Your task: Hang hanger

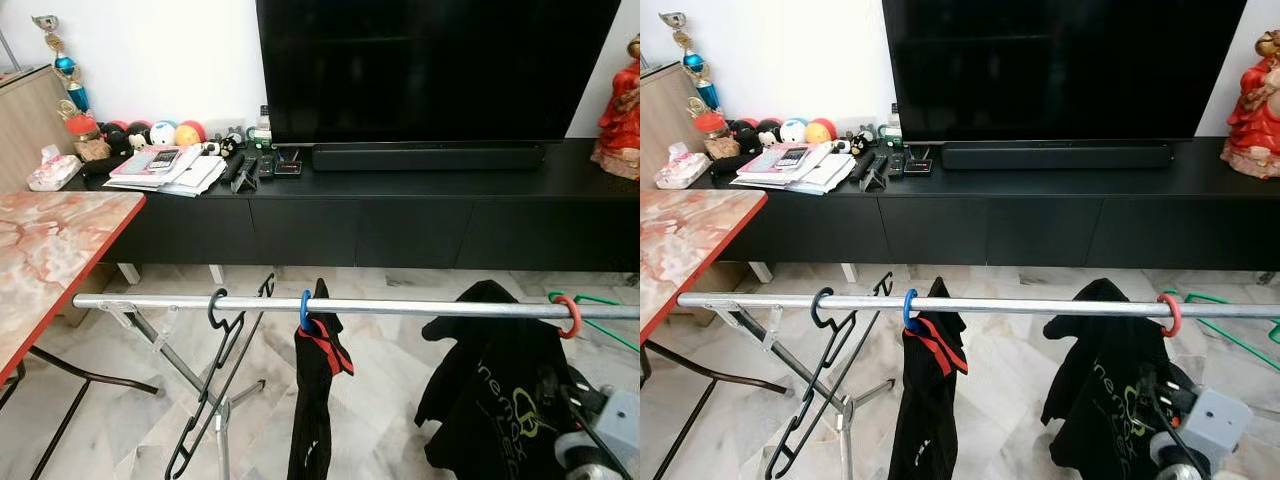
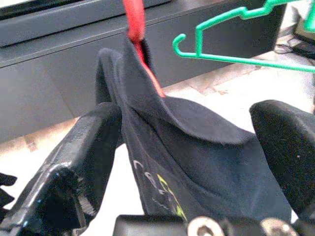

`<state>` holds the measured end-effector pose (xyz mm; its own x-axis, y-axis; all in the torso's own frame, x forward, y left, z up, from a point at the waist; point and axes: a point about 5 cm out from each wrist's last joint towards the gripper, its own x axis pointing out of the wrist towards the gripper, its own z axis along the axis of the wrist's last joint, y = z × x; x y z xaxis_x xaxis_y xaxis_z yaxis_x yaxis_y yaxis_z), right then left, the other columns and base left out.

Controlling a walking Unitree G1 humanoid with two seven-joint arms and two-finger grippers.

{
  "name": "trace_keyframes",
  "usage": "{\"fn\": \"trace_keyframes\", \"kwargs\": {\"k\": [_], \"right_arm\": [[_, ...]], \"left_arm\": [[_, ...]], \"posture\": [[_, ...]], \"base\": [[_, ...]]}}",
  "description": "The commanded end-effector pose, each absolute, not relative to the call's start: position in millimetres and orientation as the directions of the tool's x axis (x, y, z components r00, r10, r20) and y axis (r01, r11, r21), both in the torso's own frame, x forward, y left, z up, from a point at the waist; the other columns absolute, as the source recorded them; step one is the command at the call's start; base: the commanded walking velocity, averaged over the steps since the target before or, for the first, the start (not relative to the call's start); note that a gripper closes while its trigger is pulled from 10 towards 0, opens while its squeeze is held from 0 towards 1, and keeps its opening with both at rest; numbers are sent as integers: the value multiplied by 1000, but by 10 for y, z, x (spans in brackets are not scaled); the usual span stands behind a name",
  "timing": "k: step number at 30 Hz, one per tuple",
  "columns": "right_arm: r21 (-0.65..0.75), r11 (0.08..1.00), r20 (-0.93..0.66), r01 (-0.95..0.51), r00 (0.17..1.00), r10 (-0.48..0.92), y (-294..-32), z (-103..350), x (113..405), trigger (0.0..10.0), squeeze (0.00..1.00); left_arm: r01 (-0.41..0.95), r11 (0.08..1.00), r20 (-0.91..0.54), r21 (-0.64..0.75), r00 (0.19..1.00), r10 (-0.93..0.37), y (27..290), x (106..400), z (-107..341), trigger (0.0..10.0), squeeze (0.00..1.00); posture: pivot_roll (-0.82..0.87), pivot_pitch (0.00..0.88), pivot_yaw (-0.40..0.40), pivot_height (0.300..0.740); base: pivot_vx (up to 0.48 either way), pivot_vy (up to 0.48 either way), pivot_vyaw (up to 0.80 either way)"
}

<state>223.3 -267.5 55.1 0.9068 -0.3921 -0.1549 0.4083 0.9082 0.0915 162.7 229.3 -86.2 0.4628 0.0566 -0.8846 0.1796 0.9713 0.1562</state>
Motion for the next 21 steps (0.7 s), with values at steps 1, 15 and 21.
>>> {"fn": "trace_keyframes", "kwargs": {"k": [1,15,21], "right_arm": [[111,915,-216,389,908,-360,-2655,473,2261,10000,0],[80,945,-267,316,921,-285,-2762,568,2703,10000,0],[86,951,-286,297,922,-262,-2701,528,2719,0,0]], "left_arm": [[188,968,-897,165,437,68,2334,1572,-877,10000,0],[187,968,-898,165,435,69,2328,1574,-879,10000,0],[191,967,-898,167,434,69,2326,1577,-878,10000,0]], "posture": [[-38,0,66,740],[-7,0,62,740],[-2,0,61,740]], "base": [[0,0,0],[0,0,0],[0,0,0]]}}
